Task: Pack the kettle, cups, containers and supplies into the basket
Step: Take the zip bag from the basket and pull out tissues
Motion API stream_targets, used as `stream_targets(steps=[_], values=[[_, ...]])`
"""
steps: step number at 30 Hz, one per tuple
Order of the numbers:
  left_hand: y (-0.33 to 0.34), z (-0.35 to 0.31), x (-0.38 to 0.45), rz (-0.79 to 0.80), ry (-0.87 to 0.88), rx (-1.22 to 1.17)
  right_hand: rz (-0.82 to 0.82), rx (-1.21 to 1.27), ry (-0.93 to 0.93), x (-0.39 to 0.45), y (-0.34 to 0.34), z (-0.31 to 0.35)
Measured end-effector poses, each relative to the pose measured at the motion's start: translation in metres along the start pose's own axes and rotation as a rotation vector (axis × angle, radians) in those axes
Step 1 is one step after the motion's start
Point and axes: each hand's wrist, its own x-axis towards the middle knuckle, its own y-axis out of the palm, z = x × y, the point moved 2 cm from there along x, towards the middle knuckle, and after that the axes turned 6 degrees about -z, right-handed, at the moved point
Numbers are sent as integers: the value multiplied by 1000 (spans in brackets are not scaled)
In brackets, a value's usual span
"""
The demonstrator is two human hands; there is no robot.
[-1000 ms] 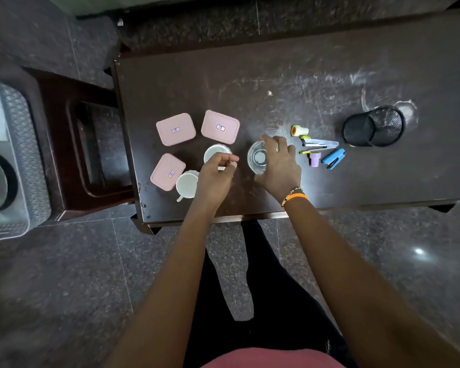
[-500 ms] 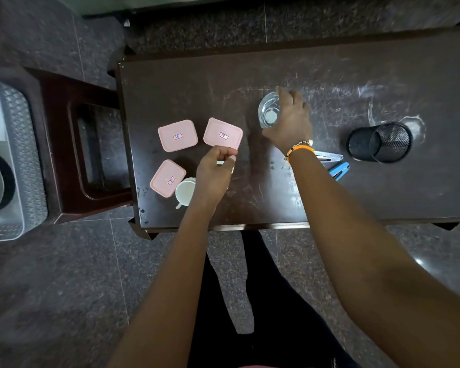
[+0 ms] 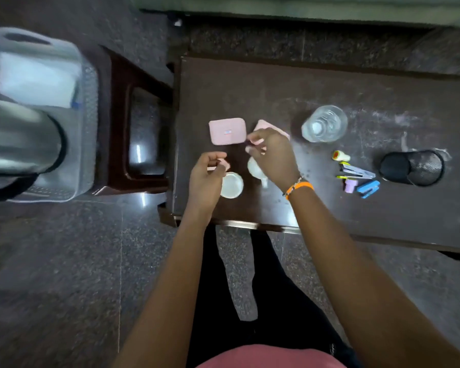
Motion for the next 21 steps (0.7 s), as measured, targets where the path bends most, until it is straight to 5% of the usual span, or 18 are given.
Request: stream_targets(steps=[11,15,21], values=[[-229,32,56,-368,-95,-264,215,-36,-452,-17,175,220],[-283,38,90,-402,-131,-259,207,-366,-655,13,239,274],[-318,46,130,-302,-181,-188,287,-795,-582,77,309,297]])
